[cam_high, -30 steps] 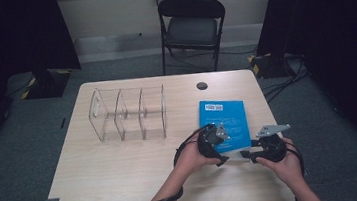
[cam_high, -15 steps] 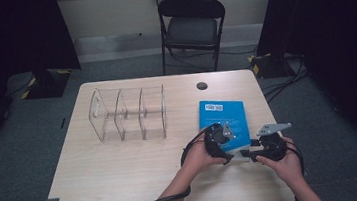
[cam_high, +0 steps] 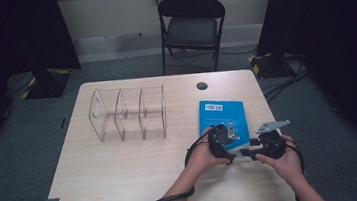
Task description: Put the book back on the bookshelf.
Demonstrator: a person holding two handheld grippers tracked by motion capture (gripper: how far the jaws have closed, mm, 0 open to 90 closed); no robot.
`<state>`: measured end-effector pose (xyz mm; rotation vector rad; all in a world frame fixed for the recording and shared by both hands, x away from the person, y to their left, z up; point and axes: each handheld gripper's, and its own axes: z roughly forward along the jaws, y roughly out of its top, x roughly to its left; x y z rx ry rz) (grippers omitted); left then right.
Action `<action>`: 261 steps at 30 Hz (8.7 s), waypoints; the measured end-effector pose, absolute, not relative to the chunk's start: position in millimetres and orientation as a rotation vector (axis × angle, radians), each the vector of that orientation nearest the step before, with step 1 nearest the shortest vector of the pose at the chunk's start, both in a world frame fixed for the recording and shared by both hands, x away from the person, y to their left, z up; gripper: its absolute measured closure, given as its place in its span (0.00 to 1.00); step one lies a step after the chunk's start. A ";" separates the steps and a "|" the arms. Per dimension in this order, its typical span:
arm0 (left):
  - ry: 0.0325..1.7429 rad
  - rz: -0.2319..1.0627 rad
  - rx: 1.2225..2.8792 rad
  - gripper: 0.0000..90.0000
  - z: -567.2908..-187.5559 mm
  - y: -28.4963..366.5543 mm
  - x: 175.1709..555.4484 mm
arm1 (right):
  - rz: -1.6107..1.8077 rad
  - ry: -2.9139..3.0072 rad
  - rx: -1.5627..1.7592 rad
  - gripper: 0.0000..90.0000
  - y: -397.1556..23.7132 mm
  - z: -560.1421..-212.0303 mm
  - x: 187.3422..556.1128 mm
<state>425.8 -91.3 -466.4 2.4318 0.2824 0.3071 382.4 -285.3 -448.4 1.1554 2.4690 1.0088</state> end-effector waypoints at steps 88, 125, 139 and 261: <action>0.283 0.409 2.449 0.32 -462.2 -104.2 430.4 | 1.116 2.409 1.191 0.55 -295.9 -446.2 387.2; 0.363 0.280 2.576 0.77 -430.8 -107.7 431.1 | 1.225 2.355 1.177 0.27 -315.3 -489.5 372.1; 0.438 0.270 2.608 0.82 -408.7 -104.8 433.1 | 1.186 2.383 1.114 0.23 -316.3 -492.9 369.4; 0.471 0.196 2.722 0.84 -303.3 -83.8 410.4 | 1.244 2.206 0.898 0.15 -290.9 -448.9 374.3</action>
